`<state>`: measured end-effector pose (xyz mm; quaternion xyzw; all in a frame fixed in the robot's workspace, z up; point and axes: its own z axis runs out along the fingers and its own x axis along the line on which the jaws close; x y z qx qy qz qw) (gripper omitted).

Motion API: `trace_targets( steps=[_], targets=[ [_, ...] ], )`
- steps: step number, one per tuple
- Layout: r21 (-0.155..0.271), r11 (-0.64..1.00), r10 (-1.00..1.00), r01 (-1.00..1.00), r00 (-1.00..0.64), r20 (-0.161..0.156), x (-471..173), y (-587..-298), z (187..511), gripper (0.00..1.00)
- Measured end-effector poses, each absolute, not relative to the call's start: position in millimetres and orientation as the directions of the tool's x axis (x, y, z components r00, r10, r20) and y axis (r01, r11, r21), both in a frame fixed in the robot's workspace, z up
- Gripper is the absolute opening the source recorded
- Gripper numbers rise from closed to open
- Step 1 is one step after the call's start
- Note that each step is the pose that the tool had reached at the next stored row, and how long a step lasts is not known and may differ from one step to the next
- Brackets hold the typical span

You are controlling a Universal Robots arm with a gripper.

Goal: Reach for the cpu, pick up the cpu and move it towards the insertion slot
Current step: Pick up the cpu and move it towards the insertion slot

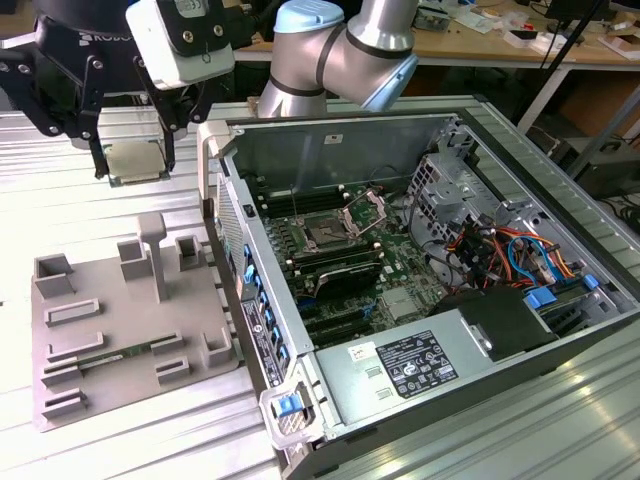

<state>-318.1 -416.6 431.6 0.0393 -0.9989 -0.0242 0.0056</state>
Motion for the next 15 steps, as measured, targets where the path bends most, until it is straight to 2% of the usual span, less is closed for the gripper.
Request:
trace_targets(
  steps=[15],
  targets=[
    [0.049, 0.996, -0.079, -0.078, -0.997, 0.015, -286, -417, 432, 0.55]
  ],
)
